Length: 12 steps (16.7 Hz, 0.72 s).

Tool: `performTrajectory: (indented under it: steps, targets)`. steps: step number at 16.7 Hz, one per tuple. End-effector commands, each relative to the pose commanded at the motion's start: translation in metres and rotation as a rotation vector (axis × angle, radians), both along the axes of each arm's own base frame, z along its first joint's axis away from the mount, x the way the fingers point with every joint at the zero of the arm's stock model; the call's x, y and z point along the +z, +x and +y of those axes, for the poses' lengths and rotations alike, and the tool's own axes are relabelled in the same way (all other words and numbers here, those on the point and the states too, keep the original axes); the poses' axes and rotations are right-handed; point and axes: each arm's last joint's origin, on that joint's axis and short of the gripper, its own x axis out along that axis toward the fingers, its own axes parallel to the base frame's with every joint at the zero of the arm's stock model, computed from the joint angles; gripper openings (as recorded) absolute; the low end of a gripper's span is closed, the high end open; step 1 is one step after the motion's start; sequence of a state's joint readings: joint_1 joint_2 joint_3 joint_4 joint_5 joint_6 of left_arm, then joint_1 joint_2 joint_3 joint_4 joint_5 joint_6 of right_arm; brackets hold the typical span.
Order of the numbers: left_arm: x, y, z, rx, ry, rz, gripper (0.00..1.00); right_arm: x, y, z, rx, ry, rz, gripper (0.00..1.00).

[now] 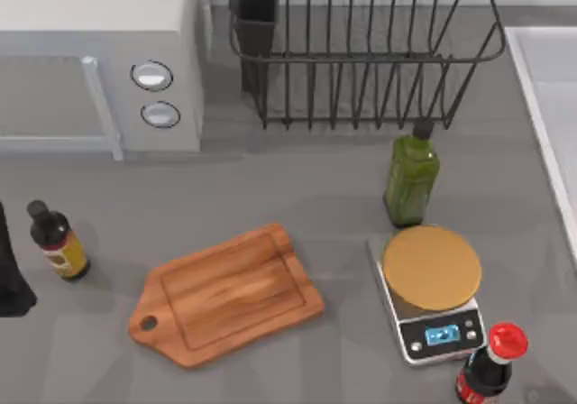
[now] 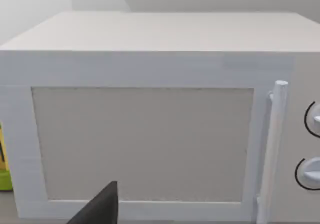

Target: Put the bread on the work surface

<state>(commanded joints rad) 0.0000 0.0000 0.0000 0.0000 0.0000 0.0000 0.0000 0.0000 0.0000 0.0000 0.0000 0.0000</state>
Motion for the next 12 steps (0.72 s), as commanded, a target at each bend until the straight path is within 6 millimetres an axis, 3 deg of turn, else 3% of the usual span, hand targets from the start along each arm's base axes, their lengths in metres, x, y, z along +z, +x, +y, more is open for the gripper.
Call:
performTrajectory:
  steps: [5, 9, 12]
  targets:
    - [0.011, 0.001, 0.001, 0.011, 0.021, 0.053, 1.00, 0.000, 0.000, 0.000, 0.000, 0.000, 0.000, 1.00]
    - [0.045, 0.011, 0.007, 0.038, 0.073, 0.242, 1.00, 0.000, 0.000, 0.000, 0.000, 0.000, 0.000, 1.00]
    - [0.074, 0.037, 0.014, 0.056, 0.108, 0.468, 1.00, 0.000, 0.000, 0.000, 0.000, 0.000, 0.000, 1.00]
